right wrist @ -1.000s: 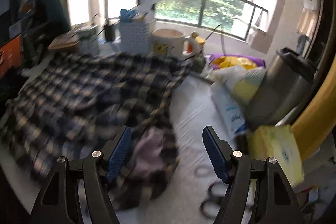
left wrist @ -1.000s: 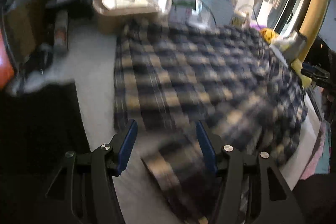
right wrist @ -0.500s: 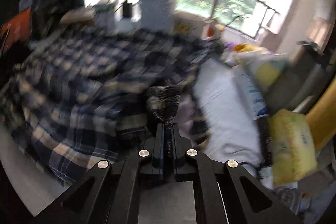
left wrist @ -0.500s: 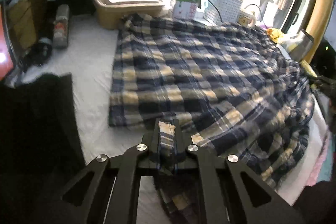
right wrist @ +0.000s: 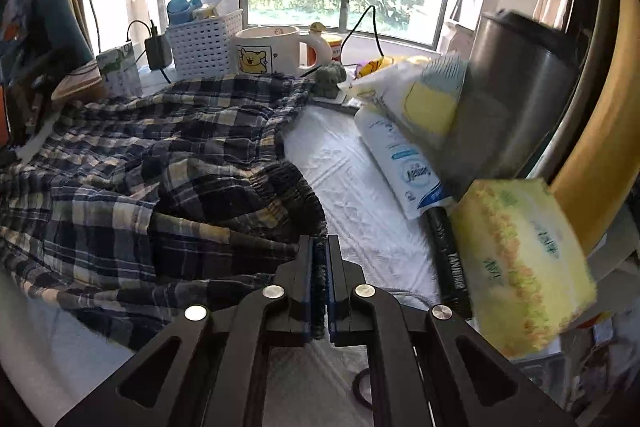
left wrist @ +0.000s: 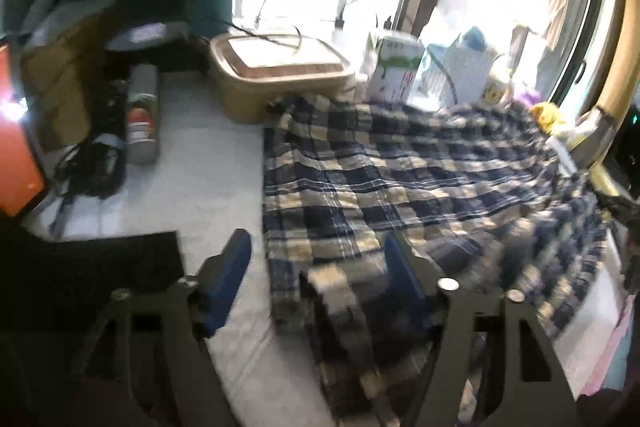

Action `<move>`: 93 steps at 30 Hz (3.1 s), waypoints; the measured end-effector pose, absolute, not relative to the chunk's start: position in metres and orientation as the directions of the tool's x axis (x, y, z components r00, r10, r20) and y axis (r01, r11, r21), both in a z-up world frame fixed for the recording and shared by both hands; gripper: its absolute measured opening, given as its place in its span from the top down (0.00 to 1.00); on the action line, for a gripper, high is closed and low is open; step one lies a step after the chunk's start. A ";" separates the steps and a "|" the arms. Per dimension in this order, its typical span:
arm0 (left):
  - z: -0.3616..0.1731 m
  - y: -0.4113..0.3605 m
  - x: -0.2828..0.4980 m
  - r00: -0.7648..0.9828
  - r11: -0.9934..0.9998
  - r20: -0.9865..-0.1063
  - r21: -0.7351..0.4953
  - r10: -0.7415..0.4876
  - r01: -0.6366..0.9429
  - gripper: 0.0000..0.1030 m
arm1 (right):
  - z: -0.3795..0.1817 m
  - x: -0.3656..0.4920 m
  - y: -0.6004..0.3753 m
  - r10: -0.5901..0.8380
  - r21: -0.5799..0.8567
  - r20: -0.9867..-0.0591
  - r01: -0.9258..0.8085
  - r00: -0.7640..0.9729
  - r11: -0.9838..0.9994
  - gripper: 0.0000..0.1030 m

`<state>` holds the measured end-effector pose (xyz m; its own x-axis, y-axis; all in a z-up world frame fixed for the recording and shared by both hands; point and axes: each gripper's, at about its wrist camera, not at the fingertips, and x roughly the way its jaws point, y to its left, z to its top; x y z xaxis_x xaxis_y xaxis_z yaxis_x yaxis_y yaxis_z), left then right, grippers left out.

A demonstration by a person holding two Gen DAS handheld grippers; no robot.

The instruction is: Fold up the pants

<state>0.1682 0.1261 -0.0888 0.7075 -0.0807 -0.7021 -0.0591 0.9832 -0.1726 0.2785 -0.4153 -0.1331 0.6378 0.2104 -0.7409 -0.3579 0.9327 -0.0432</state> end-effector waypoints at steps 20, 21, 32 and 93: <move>-0.132 0.033 0.079 0.642 0.994 -0.759 -0.071 -0.110 0.086 0.92 | -0.139 0.222 -0.414 0.297 -0.064 -0.711 -0.479 0.637 0.875 0.52; -0.129 0.040 0.081 0.625 0.988 -0.764 -0.129 -0.156 0.089 0.97 | -0.141 0.222 -0.411 0.284 -0.079 -0.715 -0.478 0.638 0.875 0.72; -0.027 0.066 0.028 0.737 0.958 -0.615 -0.229 -0.281 0.175 0.97 | -0.076 0.176 -0.402 0.250 -0.166 -0.631 -0.443 0.734 0.881 0.77; -0.114 0.078 0.142 0.588 0.995 -0.809 0.061 0.000 0.084 0.89 | -0.125 0.340 -0.361 0.329 0.032 -0.814 -0.529 0.479 0.848 0.39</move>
